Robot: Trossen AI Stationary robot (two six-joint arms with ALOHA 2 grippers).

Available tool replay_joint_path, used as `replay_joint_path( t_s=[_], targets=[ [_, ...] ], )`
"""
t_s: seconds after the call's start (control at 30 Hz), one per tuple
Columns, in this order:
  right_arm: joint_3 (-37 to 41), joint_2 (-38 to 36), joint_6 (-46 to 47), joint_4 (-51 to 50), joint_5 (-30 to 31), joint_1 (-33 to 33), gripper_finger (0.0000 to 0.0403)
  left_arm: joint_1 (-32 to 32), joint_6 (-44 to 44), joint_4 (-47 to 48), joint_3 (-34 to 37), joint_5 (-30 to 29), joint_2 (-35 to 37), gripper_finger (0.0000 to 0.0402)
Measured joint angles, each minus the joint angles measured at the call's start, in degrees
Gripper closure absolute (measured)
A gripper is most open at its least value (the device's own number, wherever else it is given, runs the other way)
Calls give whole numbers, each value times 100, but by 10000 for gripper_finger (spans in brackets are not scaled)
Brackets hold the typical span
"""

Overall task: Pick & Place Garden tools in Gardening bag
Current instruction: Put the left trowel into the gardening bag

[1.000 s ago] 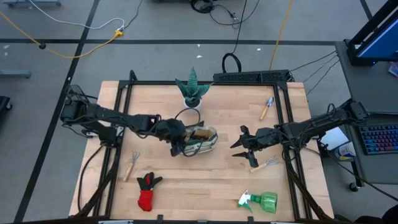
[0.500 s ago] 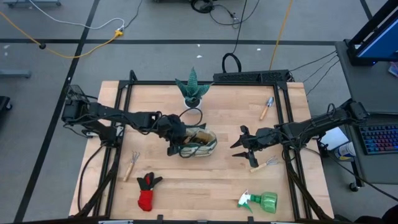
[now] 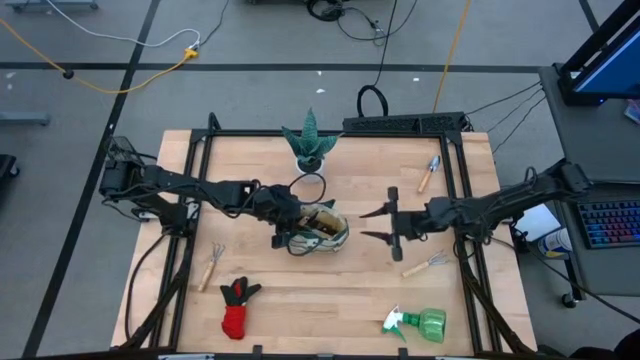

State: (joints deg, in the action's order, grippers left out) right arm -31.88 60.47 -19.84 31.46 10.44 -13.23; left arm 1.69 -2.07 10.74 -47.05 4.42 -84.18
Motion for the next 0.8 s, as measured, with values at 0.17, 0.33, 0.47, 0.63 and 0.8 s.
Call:
replay_joint_path(
  t_s=[0.17,0.33,0.47,0.63,0.8],
  targets=[
    [-173,576,-442,156,4,134,234,0,-9,-39,-2,0,0,319],
    [-822,1247,-487,-586,0,364,234,0,-34,-56,-4,0,0,319],
    [-1412,1632,-492,-1234,2,549,234,0,-109,-53,-7,-2,2,319],
    [-1821,1967,-709,-1476,-106,761,234,0,-122,-42,-9,0,2,319],
    [-1867,2201,-1313,-1250,-622,915,234,0,-122,-35,-9,24,2,319]
  ],
)
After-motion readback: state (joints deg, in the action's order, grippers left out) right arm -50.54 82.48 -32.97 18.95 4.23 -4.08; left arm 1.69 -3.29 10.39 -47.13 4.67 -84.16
